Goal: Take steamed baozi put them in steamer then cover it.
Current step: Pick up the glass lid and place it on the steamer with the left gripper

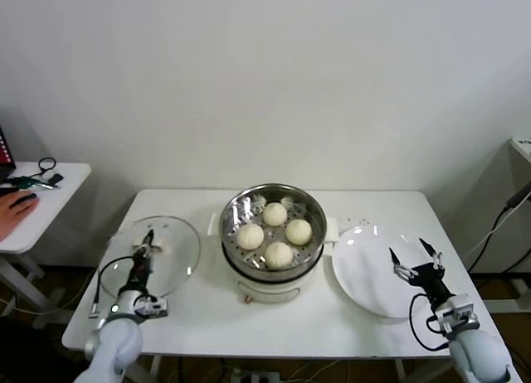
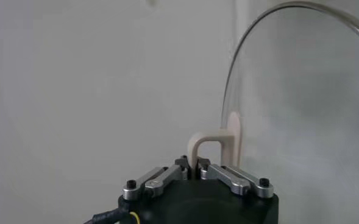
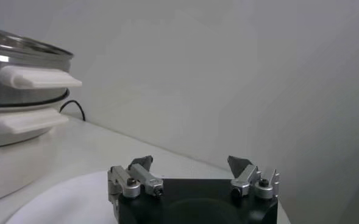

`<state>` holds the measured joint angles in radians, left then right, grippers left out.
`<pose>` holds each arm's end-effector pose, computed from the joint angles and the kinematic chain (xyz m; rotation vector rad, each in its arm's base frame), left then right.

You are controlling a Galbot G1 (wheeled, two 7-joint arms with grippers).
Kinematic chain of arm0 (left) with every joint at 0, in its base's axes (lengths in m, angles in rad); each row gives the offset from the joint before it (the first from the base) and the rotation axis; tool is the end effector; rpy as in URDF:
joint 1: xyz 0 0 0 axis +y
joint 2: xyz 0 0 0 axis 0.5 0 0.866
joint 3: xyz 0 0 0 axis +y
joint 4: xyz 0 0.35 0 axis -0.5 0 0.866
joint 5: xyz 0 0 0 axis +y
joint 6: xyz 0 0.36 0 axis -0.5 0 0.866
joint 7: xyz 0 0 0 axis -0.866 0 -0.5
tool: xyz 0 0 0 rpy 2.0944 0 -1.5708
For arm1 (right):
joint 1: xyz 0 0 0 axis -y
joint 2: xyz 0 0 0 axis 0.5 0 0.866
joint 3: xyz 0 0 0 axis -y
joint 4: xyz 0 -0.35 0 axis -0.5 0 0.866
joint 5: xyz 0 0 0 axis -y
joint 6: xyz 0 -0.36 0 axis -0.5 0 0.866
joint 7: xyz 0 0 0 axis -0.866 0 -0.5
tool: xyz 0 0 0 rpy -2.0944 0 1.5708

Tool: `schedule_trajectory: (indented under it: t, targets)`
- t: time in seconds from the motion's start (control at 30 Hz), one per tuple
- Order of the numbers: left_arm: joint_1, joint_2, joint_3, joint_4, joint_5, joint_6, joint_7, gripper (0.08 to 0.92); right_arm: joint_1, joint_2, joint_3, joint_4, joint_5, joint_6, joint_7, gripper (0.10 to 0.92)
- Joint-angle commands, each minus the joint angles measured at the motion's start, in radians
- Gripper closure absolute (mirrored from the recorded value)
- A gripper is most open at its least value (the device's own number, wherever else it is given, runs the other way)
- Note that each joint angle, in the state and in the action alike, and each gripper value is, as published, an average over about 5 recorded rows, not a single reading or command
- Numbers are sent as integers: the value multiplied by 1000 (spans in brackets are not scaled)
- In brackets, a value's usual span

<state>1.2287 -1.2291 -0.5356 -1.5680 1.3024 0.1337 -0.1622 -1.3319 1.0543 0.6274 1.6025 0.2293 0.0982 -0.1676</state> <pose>0.2946 0.1217 -0.3888 0.1267 -2.0405 -2.2490 0.2659 -0.1996 -0.3654 0.2052 -2.9615 0.4324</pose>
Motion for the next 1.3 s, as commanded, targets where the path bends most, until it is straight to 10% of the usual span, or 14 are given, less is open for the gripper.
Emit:
schedule_trajectory:
  t: [0.03,0.4,0.67,0.97,1.3]
  targets:
    - [198,115,-7,-430,-58,294,59,850,16,-6,-6,-14,-11,2,0,203]
    - [168,241,169,-641,-94,478,132,850,70,-13,-47,-50,-39,-3,12,203]
    - [-134,304,527,-613,-50,624,286,850,112,4,-74,-70,-61,-9,33,203]
    - [-452,115,806,-460,117,652,486,850,103,17,-49,-70,-72,-12,45,203]
    - [-445,-152,843,-288,307,652,574,850,56,24,16,-66,-72,2,31,203]
